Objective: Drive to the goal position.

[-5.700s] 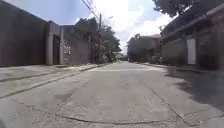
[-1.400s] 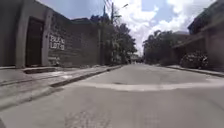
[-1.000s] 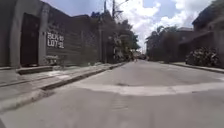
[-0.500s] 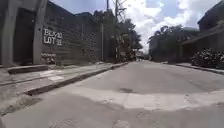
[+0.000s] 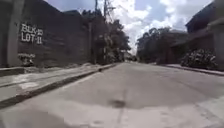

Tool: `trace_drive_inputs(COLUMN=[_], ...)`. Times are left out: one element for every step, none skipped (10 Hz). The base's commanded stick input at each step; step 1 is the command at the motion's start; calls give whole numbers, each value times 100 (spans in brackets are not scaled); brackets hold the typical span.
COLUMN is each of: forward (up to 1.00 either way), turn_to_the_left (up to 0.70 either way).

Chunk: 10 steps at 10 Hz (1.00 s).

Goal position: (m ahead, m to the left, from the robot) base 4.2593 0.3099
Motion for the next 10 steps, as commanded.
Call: trace_drive_inputs(forward=[100,100,100,100,100,100,100,100,100,100], turn_to_the_left=[0,0,0,0,0,0,0,0,0,-4])
